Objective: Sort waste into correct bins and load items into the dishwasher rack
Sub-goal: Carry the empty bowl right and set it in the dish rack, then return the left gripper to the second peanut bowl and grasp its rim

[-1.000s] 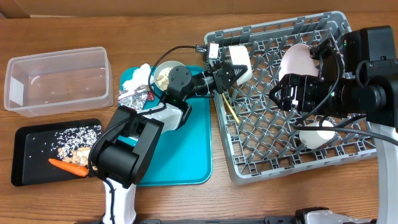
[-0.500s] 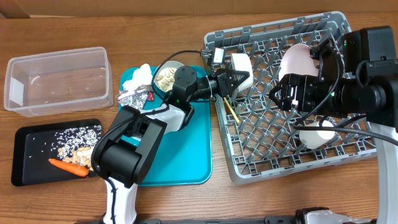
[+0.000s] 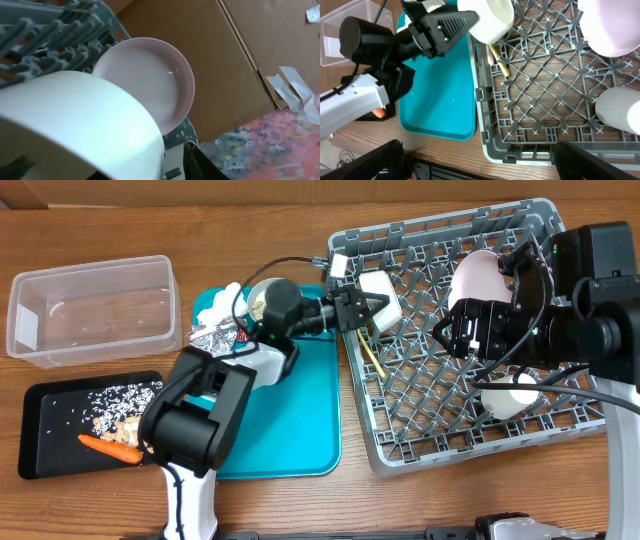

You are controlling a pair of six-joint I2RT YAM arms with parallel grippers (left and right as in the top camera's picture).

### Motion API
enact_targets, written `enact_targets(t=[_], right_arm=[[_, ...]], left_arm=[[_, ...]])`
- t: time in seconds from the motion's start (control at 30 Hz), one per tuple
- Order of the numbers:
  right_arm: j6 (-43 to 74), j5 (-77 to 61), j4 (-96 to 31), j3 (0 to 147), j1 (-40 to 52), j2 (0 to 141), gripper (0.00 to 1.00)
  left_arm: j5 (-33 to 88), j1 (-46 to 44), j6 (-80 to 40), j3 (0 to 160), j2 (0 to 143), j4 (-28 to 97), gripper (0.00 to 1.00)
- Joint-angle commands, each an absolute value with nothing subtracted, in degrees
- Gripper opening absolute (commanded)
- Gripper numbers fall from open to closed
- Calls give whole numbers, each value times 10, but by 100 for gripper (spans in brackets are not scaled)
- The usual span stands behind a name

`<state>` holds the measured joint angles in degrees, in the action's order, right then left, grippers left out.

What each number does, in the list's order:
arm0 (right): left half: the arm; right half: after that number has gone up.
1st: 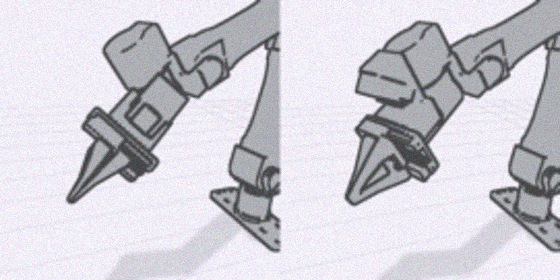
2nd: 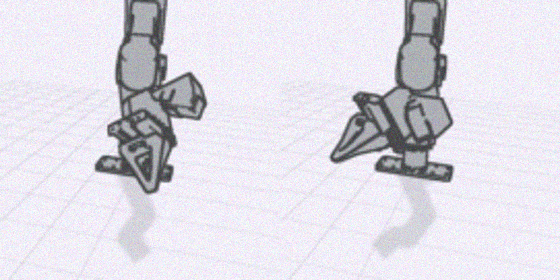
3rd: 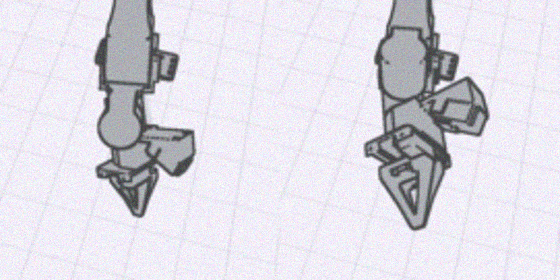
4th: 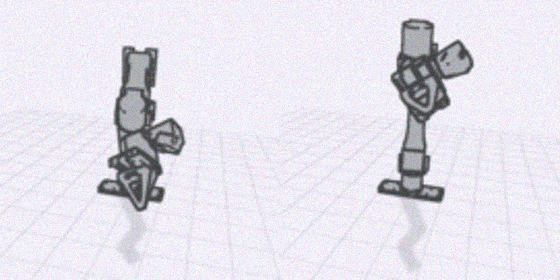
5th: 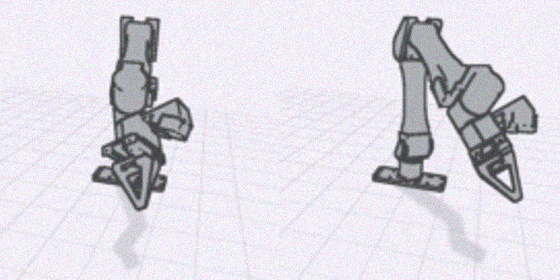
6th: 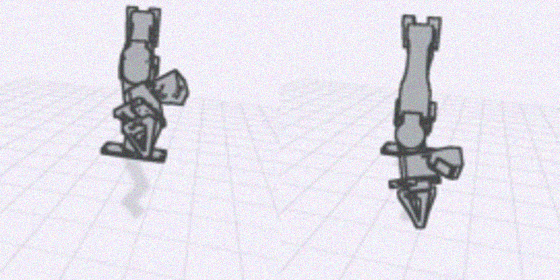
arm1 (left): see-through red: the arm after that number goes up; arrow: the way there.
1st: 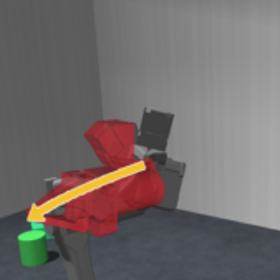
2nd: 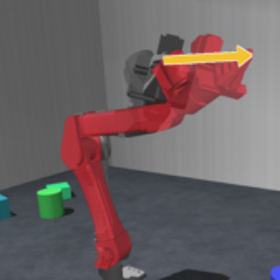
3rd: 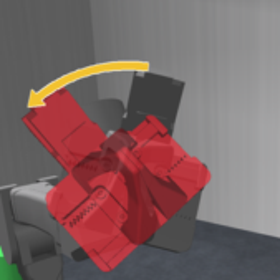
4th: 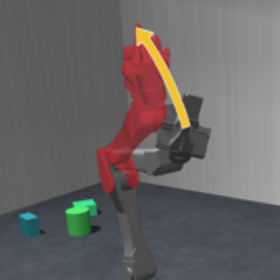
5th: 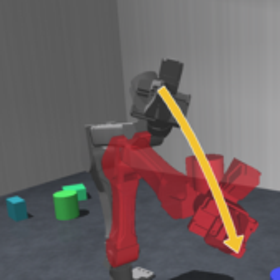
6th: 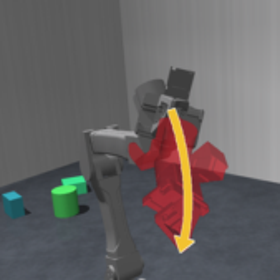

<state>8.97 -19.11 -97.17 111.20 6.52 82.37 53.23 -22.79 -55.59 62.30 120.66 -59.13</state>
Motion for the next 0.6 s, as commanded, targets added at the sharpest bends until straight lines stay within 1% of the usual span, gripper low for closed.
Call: enact_targets(t=[0.0,0.17,0.23,0.3,0.33,0.43,0.5,0.53,0.57], right_arm=[[90,-194,-970,1114,67,824,100],[90,-194,-970,1114,67,824,100],[90,-194,-970,1114,67,824,100],[90,-194,-970,1114,67,824,100],[90,-194,-970,1114,67,824,100],[90,-194,-970,1114,67,824,100],[90,-194,-970,1114,67,824,100],[90,-194,-970,1114,67,824,100],[90,-194,-970,1114,67,824,100]], left_arm=[[585,-197,-573,636,1215,-564,34],[597,-178,-581,636,1215,-523,34],[598,-173,-581,636,1214,-507,40],[602,-166,-581,636,1213,-498,42],[606,-163,-581,636,1212,-495,47],[626,-150,-579,636,1210,-479,53],[642,-140,-567,636,1210,-458,62],[654,-130,-561,636,1209,-441,64],[662,-124,-559,636,1209,-441,73]])
